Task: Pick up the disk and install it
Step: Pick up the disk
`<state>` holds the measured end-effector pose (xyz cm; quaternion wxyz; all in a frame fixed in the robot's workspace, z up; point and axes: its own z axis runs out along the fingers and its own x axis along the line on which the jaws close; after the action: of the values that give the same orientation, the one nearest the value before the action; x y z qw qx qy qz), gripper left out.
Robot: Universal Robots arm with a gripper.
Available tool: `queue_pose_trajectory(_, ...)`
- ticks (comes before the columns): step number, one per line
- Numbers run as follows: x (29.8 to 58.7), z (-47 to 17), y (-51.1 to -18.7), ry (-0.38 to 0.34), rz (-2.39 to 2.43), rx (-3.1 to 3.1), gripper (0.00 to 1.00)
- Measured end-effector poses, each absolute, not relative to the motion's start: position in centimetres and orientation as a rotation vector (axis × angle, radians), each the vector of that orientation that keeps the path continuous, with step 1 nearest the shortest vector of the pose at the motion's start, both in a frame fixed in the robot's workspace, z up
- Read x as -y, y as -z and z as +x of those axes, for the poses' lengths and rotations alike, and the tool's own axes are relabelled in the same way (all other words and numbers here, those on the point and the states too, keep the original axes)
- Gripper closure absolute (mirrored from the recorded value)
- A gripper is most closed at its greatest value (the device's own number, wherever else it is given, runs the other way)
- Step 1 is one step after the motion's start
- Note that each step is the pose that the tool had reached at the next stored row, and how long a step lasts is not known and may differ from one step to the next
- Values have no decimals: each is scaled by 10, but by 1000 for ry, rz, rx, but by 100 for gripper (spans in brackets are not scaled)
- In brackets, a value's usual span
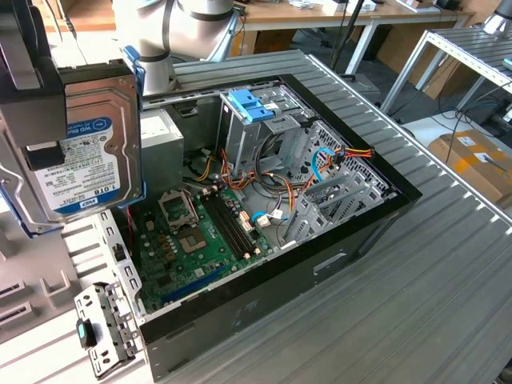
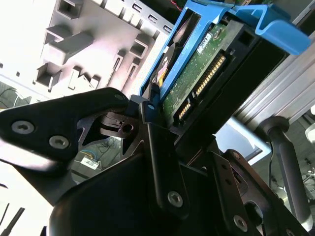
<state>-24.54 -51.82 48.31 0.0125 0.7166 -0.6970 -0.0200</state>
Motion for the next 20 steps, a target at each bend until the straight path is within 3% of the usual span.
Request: queue_pose_trajectory(20, 538, -241, -477, 62, 2234, 2173, 64)
